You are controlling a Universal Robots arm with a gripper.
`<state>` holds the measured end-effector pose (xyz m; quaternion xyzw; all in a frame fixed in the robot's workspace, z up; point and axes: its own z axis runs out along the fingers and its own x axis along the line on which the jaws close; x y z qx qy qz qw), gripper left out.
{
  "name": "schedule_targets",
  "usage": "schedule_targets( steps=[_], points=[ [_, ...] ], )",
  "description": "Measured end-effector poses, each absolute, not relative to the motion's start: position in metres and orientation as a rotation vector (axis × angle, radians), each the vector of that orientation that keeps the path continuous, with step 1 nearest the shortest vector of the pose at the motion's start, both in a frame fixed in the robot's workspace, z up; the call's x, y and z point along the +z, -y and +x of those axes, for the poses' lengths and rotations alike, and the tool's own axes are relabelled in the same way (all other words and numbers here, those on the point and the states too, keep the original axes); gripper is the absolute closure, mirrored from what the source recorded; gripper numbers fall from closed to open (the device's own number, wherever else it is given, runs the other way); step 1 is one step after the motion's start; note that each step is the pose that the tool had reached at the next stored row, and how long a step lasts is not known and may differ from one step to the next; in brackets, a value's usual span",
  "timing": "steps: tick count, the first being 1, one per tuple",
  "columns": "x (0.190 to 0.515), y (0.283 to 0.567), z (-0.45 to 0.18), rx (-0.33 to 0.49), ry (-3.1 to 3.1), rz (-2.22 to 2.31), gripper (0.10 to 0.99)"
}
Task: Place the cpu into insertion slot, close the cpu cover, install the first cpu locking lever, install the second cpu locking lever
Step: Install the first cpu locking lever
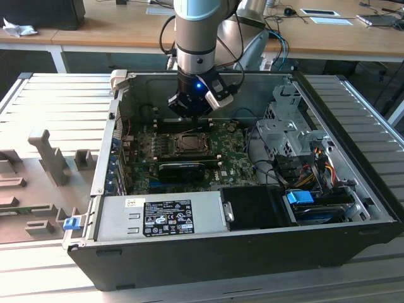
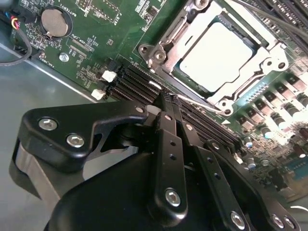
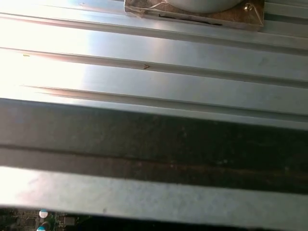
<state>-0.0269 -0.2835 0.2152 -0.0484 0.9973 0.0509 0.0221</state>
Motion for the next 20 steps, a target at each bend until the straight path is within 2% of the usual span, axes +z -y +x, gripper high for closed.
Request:
schedule_targets(
  steps=[20],
  points=[
    [0.203,0.287,-0.024,0.148,-3.091,-0.145,0.98]
  ],
)
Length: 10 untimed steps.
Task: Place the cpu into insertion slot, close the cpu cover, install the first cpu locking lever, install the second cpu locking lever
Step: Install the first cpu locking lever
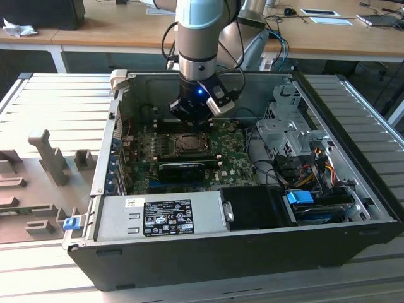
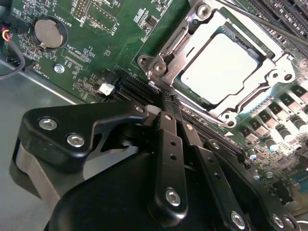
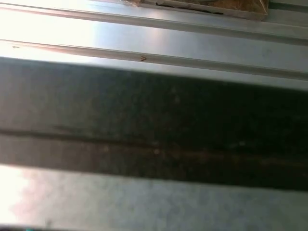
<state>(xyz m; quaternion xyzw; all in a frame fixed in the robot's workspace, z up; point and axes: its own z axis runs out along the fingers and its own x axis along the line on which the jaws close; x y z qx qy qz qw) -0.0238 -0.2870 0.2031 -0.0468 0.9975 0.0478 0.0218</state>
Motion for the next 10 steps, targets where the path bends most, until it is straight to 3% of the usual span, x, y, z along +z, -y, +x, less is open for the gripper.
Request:
schedule_targets(
  steps=[10],
  points=[
    [0.2067,0.2869,-0.0235,0.167,-3.089,-0.144,0.98]
  ],
)
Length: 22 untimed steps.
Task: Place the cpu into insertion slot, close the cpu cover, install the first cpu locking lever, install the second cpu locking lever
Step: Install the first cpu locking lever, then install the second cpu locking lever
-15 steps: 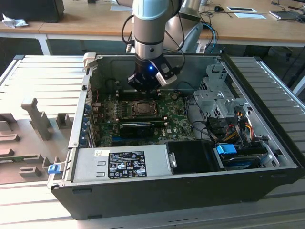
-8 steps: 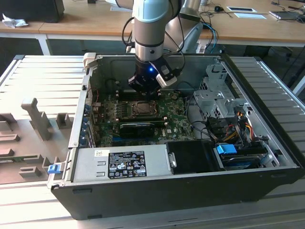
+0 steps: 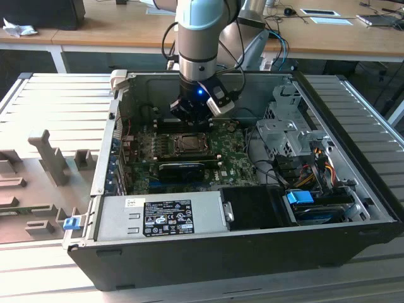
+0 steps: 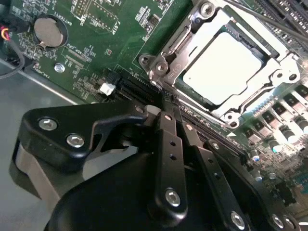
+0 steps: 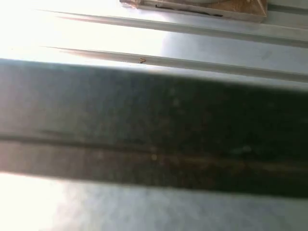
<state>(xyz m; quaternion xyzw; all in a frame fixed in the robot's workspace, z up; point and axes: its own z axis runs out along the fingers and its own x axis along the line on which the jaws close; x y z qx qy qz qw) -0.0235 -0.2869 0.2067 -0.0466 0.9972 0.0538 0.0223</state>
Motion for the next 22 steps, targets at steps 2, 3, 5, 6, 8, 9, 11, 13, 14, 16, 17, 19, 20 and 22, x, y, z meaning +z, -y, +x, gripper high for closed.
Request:
schedule_targets(
  steps=[2,3,5,6,8,9,11,13,14,16,17,19,20,22],
  points=[
    [0.217,0.287,-0.023,0.164,-3.089,-0.145,0.98],
    [0.218,0.287,-0.023,0.164,-3.089,-0.145,0.98],
    [0.218,0.292,-0.024,0.164,-3.089,-0.144,0.98],
    [0.218,0.292,-0.024,0.164,-3.089,-0.144,0.98],
    [0.218,0.294,-0.024,0.164,-3.089,-0.144,0.98],
    [0.218,0.294,-0.024,0.164,-3.089,-0.145,0.98],
    [0.218,0.295,-0.024,0.164,-3.089,-0.144,0.98],
    [0.218,0.296,-0.024,0.164,-3.089,-0.144,0.98],
    [0.218,0.297,-0.024,0.164,-3.089,-0.145,0.98],
    [0.219,0.299,-0.024,0.163,-3.089,-0.144,0.98],
    [0.221,0.299,-0.024,0.164,-3.089,-0.144,0.98],
    [0.225,0.299,-0.024,0.164,-3.089,-0.144,0.98],
    [0.228,0.299,-0.024,0.164,-3.089,-0.144,0.98],
    [0.238,0.299,-0.024,0.164,-3.089,-0.144,0.98]
  ],
)
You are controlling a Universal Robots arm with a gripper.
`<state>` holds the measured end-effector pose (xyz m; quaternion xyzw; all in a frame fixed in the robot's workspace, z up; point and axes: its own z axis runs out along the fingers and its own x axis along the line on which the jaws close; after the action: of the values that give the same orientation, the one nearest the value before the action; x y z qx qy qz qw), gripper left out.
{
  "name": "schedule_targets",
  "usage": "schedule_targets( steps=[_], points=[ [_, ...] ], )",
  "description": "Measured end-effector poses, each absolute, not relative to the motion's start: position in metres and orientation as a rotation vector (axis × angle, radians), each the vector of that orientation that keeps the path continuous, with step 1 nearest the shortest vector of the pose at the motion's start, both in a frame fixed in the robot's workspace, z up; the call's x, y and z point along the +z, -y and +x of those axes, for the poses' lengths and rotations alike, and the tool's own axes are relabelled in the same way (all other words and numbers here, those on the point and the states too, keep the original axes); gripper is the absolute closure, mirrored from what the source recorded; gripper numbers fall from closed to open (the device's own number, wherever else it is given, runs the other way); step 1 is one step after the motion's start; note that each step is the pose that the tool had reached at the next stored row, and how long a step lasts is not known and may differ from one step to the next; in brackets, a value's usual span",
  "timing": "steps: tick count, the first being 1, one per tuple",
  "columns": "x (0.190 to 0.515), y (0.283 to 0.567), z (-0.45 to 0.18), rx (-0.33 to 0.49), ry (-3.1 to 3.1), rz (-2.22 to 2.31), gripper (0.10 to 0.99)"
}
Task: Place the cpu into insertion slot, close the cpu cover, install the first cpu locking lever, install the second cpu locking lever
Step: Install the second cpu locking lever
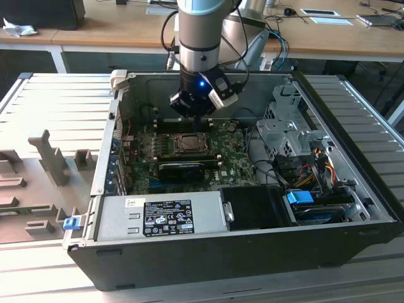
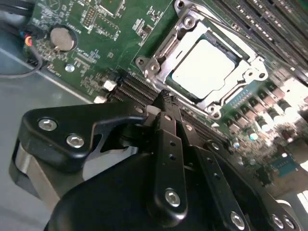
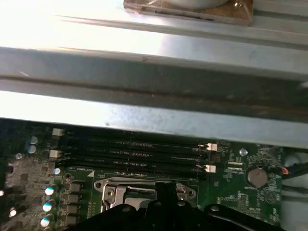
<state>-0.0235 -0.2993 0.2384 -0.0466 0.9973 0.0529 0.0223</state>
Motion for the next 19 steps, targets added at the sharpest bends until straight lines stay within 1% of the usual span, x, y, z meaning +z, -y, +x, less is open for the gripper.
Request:
schedule_targets(
  steps=[1,5,8,10,19],
  points=[
    [0.245,0.299,-0.024,0.164,-3.089,-0.144,0.98],
    [0.254,0.304,-0.023,0.164,-3.089,-0.144,0.98],
    [0.254,0.317,-0.024,0.164,-3.089,-0.144,0.98],
    [0.254,0.332,-0.024,0.165,-3.098,-0.144,0.98],
    [0.254,0.37,-0.024,0.171,-3.113,-0.144,0.98]
  ],
)
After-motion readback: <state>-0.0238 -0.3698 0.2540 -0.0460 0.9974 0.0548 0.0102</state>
